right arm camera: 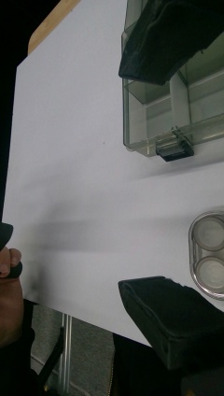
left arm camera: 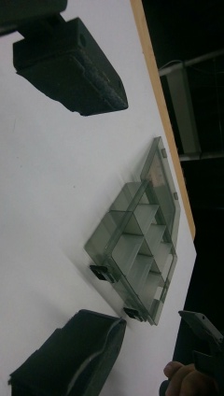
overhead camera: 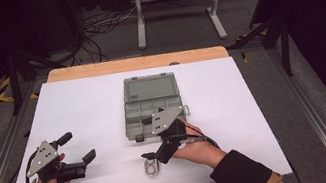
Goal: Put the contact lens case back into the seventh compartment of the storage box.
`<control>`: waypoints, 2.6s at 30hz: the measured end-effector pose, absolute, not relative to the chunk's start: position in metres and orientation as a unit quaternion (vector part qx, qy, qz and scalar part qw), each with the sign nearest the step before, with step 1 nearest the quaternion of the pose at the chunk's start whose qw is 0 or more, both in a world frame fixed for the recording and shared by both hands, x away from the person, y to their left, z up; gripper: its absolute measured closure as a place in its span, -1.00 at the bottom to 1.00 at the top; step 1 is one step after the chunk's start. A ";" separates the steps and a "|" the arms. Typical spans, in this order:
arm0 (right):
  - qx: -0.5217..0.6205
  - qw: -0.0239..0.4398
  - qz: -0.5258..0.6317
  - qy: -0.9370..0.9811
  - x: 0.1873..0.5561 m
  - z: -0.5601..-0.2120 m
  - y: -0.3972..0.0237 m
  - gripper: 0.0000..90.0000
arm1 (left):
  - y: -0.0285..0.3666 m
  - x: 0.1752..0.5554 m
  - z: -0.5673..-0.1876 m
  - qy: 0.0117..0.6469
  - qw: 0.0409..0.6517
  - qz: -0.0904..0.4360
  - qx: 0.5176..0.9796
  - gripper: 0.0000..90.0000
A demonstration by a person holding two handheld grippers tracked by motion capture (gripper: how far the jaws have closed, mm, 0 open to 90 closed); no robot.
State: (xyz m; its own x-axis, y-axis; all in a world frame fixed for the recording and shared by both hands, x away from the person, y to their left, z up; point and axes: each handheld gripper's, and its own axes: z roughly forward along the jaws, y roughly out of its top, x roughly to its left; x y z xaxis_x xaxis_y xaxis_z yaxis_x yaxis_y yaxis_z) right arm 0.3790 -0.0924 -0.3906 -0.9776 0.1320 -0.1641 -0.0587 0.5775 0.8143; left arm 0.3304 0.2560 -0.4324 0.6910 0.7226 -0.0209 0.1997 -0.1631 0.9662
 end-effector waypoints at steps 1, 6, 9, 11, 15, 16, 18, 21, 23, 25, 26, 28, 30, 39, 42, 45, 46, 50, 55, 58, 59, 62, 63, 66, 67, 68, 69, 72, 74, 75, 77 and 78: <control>0.019 0.102 0.457 0.883 0.379 -0.391 -0.092 -0.96 | 0.256 0.330 -0.432 0.318 0.564 0.232 0.726 -0.97; 0.012 0.090 0.444 0.891 0.378 -0.395 -0.089 -0.94 | 0.255 0.330 -0.432 0.316 0.563 0.233 0.727 -0.97; 0.008 0.082 0.433 0.898 0.378 -0.398 -0.088 -0.93 | 0.256 0.330 -0.432 0.316 0.563 0.233 0.727 -0.97; 0.005 0.077 0.428 0.901 0.378 -0.399 -0.088 -0.93 | 0.256 0.330 -0.432 0.316 0.563 0.233 0.727 -0.97; -0.003 0.067 0.413 0.909 0.376 -0.403 -0.085 -0.92 | 0.256 0.330 -0.432 0.316 0.563 0.232 0.727 -0.97; -0.005 0.065 0.410 0.910 0.376 -0.404 -0.085 -0.92 | 0.256 0.330 -0.432 0.316 0.563 0.232 0.727 -0.97; -0.010 0.060 0.401 0.914 0.375 -0.406 -0.083 -0.91 | 0.256 0.330 -0.432 0.316 0.563 0.232 0.727 -0.97; -0.016 0.053 0.387 0.920 0.374 -0.409 -0.082 -0.91 | 0.256 0.330 -0.432 0.316 0.563 0.232 0.727 -0.97; -0.016 0.047 0.379 0.924 0.374 -0.411 -0.081 -0.91 | 0.256 0.330 -0.432 0.316 0.563 0.232 0.728 -0.97; -0.019 0.044 0.374 0.926 0.373 -0.413 -0.079 -0.90 | 0.256 0.330 -0.432 0.316 0.563 0.232 0.728 -0.97; -0.019 0.043 0.372 0.927 0.373 -0.414 -0.079 -0.90 | 0.256 0.330 -0.432 0.316 0.563 0.232 0.728 -0.97; -0.024 0.041 0.364 0.930 0.373 -0.416 -0.078 -0.89 | 0.256 0.330 -0.432 0.316 0.563 0.232 0.728 -0.97; -0.024 0.038 0.359 0.932 0.373 -0.417 -0.077 -0.88 | 0.256 0.330 -0.432 0.316 0.563 0.232 0.727 -0.97; -0.020 0.021 0.331 0.943 0.371 -0.423 -0.075 -0.86 | 0.256 0.330 -0.432 0.316 0.563 0.232 0.728 -0.97; -0.026 0.020 0.321 0.946 0.370 -0.426 -0.075 -0.85 | 0.256 0.330 -0.432 0.316 0.563 0.232 0.727 -0.97; -0.027 0.015 0.315 0.949 0.370 -0.427 -0.075 -0.84 | 0.256 0.330 -0.432 0.317 0.563 0.232 0.727 -0.97; -0.027 0.014 0.313 0.949 0.370 -0.428 -0.074 -0.83 | 0.256 0.330 -0.432 0.317 0.563 0.232 0.727 -0.97; -0.029 0.008 0.305 0.952 0.370 -0.430 -0.073 -0.82 | 0.256 0.330 -0.432 0.317 0.563 0.231 0.727 -0.97; -0.032 0.000 0.293 0.956 0.370 -0.432 -0.073 -0.80 | 0.257 0.330 -0.432 0.317 0.564 0.231 0.727 -0.97; -0.033 -0.005 0.287 0.957 0.370 -0.434 -0.072 -0.78 | 0.256 0.330 -0.432 0.317 0.564 0.231 0.726 -0.97; -0.032 -0.007 0.286 0.958 0.370 -0.434 -0.072 -0.77 | 0.256 0.330 -0.432 0.317 0.564 0.231 0.726 -0.97; -0.033 -0.012 0.279 0.960 0.370 -0.436 -0.071 -0.76 | 0.257 0.330 -0.432 0.317 0.564 0.231 0.727 -0.97; -0.032 -0.012 0.277 0.960 0.370 -0.437 -0.071 -0.75 | 0.257 0.330 -0.431 0.317 0.563 0.230 0.728 -0.97; -0.031 -0.015 0.272 0.962 0.370 -0.438 -0.071 -0.73 | 0.257 0.330 -0.431 0.317 0.563 0.230 0.728 -0.97; -0.031 -0.015 0.271 0.962 0.370 -0.438 -0.071 -0.72 | 0.257 0.330 -0.431 0.317 0.564 0.231 0.727 -0.97; -0.031 -0.014 0.271 0.962 0.370 -0.439 -0.070 -0.72 | 0.256 0.330 -0.432 0.317 0.564 0.231 0.726 -0.97; -0.030 -0.015 0.268 0.963 0.370 -0.439 -0.070 -0.70 | 0.256 0.330 -0.432 0.317 0.564 0.231 0.727 -0.97; -0.028 -0.016 0.262 0.965 0.369 -0.441 -0.069 -0.66 | 0.257 0.330 -0.431 0.316 0.563 0.228 0.729 -0.97; -0.030 -0.016 0.257 0.966 0.370 -0.442 -0.069 -0.62 | 0.256 0.330 -0.431 0.316 0.562 0.228 0.729 -0.97; -0.032 -0.013 0.254 0.967 0.371 -0.442 -0.069 -0.60 | 0.256 0.330 -0.431 0.316 0.562 0.228 0.729 -0.97; -0.033 -0.011 0.250 0.968 0.371 -0.442 -0.069 -0.57 | 0.256 0.330 -0.431 0.316 0.562 0.228 0.729 -0.97; -0.032 -0.009 0.249 0.968 0.371 -0.442 -0.069 -0.55 | 0.257 0.330 -0.431 0.317 0.562 0.228 0.729 -0.97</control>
